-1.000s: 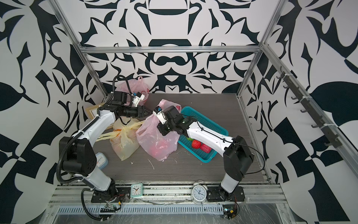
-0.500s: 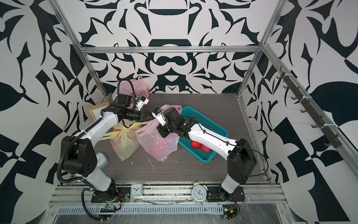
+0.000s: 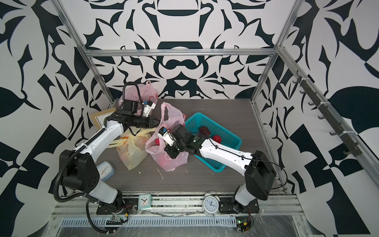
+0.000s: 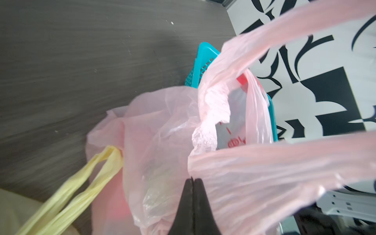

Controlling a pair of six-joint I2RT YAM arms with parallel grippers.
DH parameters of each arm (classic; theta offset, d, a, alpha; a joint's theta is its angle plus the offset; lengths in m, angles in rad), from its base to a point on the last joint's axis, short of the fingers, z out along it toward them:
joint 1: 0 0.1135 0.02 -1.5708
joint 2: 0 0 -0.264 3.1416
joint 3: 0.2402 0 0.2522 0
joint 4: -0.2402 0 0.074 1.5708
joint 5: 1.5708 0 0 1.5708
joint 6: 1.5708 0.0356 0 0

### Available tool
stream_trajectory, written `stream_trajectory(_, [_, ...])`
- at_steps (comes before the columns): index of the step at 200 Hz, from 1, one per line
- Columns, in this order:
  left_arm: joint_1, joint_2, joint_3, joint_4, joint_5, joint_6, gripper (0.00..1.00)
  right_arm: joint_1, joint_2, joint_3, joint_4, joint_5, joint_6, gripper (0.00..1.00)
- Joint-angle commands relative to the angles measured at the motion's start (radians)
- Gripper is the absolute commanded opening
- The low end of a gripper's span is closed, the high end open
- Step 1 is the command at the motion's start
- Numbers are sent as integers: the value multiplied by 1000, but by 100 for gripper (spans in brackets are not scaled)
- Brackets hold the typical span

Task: Untie the knot of a plastic bag & take out the apple
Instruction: Untie the plastic bag at the center of the board.

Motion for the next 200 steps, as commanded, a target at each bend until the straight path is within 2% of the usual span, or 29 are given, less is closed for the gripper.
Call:
stream_trajectory(1, [4,-50,-10,36,-149,12,0,18,-48,-57,3,-63,64,8])
stream_trajectory(38, [14,-87,-13,35,-275,41,0,37,-33,-146,23,-72,144,8])
stream_trajectory(65, [77,-72,-11,57,-244,24,0,48,-5,-214,52,-67,212,8])
stream_trajectory(93, [79,-118,-23,38,-229,-3,0,79,35,-220,48,-23,229,8])
stream_trajectory(124, [75,-333,-113,23,-248,-35,50,86,69,-177,37,-4,214,8])
stream_trajectory(146, [41,-434,-135,-67,-211,-22,73,86,90,-155,19,9,194,7])
stream_trajectory(162, [39,-472,-171,-103,-168,-36,79,86,97,-148,11,18,186,7])
stream_trajectory(186, [34,-495,-234,-103,-85,-74,82,87,88,-150,13,24,186,7])
stream_trajectory(200, [9,-487,-254,-108,-109,-72,83,86,79,-155,14,30,185,7])
